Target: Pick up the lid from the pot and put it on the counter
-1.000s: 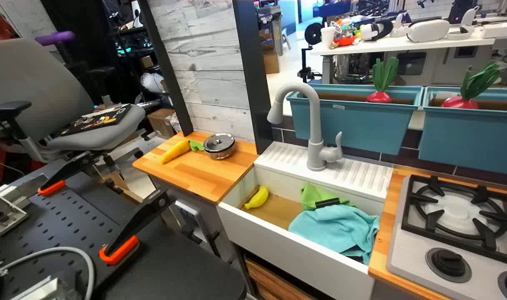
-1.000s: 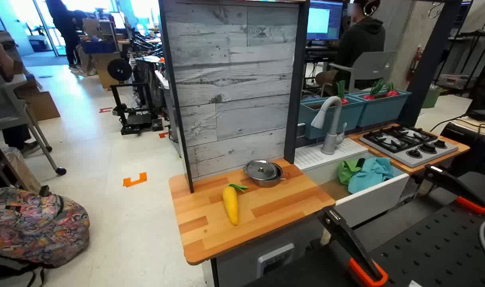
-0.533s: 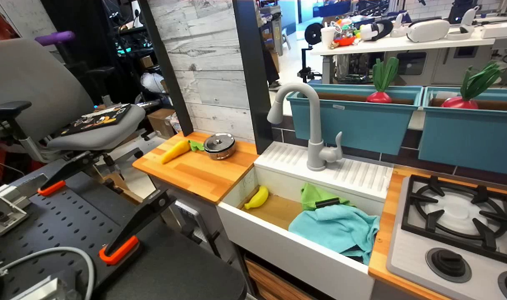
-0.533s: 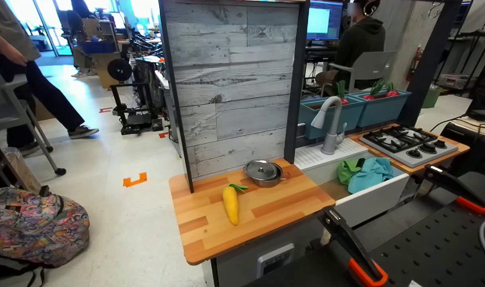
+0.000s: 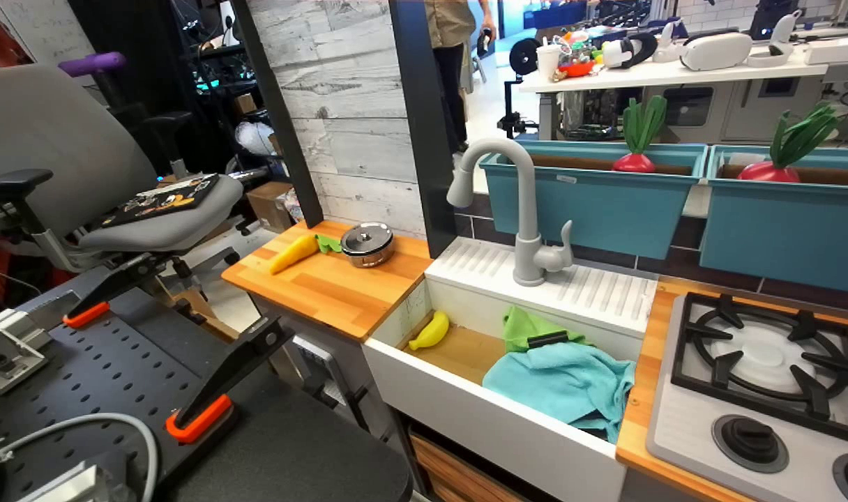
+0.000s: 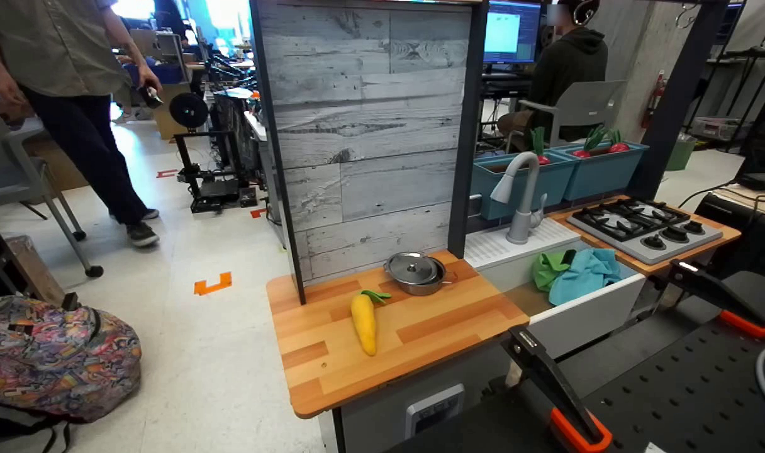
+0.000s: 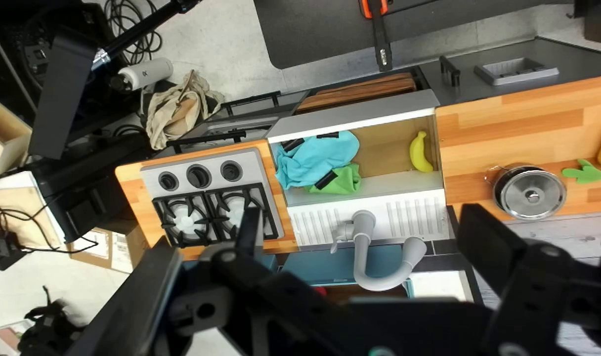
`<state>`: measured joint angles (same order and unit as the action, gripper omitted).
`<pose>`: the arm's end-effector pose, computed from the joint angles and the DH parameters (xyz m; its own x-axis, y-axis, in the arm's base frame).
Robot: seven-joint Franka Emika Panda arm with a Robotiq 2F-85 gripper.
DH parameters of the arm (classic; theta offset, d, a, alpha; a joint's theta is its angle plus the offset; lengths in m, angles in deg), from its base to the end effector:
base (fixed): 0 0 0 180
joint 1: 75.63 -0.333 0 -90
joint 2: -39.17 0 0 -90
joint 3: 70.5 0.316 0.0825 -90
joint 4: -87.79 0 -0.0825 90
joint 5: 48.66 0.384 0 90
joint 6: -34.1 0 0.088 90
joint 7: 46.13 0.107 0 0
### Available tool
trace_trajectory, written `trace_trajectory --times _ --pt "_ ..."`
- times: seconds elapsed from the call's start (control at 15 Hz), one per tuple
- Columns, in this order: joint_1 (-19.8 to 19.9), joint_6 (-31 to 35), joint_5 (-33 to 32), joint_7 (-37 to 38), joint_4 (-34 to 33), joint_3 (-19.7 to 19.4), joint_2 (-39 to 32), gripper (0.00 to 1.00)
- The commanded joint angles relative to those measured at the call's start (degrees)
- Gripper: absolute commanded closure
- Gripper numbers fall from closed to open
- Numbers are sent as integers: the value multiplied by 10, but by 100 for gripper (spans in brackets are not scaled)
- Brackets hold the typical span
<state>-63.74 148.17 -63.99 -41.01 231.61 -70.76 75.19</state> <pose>0.3598 -0.0943 0.5036 0.9752 -0.1876 0.1175 -0.2112 -0.9476 0.2396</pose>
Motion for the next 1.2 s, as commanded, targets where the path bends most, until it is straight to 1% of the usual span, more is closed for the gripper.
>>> trace_trajectory --times 0.0,0.27,0.47,0.67,0.73,0.87,1.07,1.13 --pt "-22 26 -7 14 -4 5 -27 0" --pt "-44 77 -8 37 -5 29 -75 0" --pt "-59 143 -2 52 -3 35 -122 0" --pt "-71 240 7 57 1 34 -183 0" --pt "-78 279 14 50 -2 32 -215 0" --pt "-91 335 30 34 -19 31 -279 0" --pt "-109 406 49 30 -54 37 -378 0" --pt "-117 417 51 30 -68 40 -408 0"
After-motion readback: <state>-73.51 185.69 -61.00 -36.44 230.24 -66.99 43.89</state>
